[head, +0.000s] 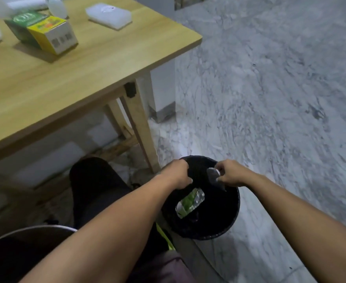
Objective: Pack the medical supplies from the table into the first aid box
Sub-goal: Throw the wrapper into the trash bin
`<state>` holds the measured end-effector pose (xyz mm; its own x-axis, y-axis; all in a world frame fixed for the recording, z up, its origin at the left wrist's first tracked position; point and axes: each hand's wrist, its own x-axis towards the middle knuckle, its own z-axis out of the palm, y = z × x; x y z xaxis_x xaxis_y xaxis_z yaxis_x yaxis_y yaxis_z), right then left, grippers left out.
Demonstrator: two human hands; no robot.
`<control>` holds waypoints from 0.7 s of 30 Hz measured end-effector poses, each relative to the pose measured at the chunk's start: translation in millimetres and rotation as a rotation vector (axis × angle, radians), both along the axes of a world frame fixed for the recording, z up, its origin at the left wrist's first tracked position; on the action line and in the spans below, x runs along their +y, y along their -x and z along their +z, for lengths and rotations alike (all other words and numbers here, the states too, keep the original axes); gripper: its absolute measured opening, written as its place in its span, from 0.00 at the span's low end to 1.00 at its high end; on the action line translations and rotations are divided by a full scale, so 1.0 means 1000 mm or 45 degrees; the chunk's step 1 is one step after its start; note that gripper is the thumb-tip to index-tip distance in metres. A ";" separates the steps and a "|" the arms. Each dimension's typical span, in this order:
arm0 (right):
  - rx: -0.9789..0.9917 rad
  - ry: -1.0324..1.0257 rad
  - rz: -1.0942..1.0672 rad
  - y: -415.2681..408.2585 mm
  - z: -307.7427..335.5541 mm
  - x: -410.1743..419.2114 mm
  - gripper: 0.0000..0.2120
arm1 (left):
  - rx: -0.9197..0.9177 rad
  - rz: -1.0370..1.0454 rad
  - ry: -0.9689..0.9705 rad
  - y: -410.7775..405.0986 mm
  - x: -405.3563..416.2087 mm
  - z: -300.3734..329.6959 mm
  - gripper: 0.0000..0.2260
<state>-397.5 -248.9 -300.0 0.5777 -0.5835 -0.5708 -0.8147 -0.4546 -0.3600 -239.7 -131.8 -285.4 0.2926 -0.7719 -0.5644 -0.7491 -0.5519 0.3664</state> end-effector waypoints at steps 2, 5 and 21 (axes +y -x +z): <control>0.021 -0.014 0.008 -0.005 0.000 -0.002 0.18 | 0.012 0.007 -0.021 -0.008 0.000 0.003 0.22; 0.004 -0.006 0.015 -0.020 0.011 -0.008 0.19 | -0.006 -0.019 -0.018 -0.022 -0.005 0.018 0.21; -0.302 0.256 0.435 -0.151 0.271 0.008 0.24 | 0.144 -0.023 0.150 -0.120 0.025 0.258 0.20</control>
